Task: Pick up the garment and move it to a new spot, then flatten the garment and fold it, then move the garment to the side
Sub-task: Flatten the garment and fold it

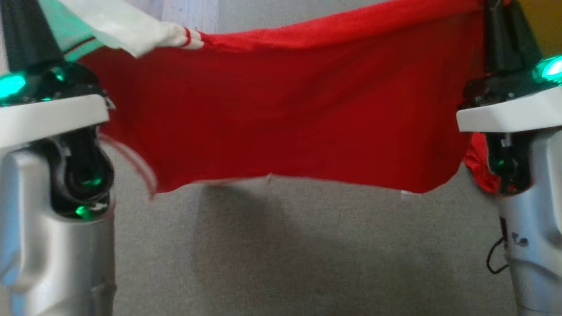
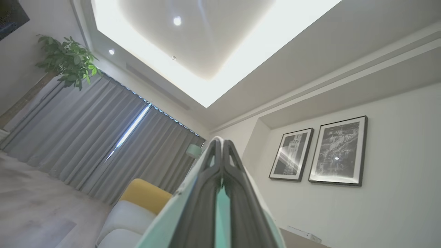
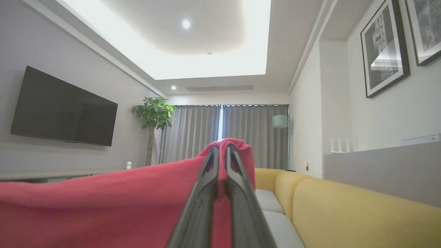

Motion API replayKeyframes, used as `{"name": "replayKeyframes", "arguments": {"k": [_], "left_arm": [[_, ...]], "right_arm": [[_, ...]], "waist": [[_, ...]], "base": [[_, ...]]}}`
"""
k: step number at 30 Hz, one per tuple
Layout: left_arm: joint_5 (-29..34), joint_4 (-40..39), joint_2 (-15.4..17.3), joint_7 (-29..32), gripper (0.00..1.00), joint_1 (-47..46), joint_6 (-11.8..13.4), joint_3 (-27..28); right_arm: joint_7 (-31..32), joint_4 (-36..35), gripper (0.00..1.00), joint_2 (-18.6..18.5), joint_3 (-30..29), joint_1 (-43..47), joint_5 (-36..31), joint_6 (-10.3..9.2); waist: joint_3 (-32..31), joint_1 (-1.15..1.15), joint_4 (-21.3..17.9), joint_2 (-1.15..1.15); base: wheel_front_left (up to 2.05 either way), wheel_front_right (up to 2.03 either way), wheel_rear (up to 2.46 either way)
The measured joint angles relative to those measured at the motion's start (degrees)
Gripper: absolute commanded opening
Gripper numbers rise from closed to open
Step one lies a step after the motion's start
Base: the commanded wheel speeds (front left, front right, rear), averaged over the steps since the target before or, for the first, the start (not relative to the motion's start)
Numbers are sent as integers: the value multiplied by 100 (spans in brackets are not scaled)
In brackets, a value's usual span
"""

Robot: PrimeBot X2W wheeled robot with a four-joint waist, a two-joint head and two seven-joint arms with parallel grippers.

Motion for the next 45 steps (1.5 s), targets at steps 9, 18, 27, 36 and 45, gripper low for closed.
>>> {"name": "replayKeyframes", "arguments": {"k": [9, 18, 27, 36, 45], "left_arm": [[-221, -1237, 3, 514, 0, -110, 499, 174], [-428, -212, 156, 1160, 0, -849, 644, 146], [-242, 2925, 576, 895, 0, -3495, 158, 186], [47, 4980, 654, 29, 0, -5395, -527, 122], [-44, 6286, 481, -221, 0, -4888, -1017, -469]], "right_arm": [[837, -1184, 0, 30, -309, 225, -171, 0], [1650, -948, 0, 302, -659, 222, -260, 0], [1152, 1718, 0, -444, 115, -2750, -337, 0], [-402, 4122, 0, -335, -290, -4844, -859, 1], [-711, 5843, 0, -240, -34, -4069, -726, 1]], "waist": [[41, 0, -51, 0], [559, 0, -79, 0], [1875, 3, -28, 0], [2713, 3, 125, -1], [2549, -2, 361, 0]], "base": [[0, 0, 0], [0, 0, 0], [0, 0, 0], [0, 0, 0], [0, 0, 0]]}}
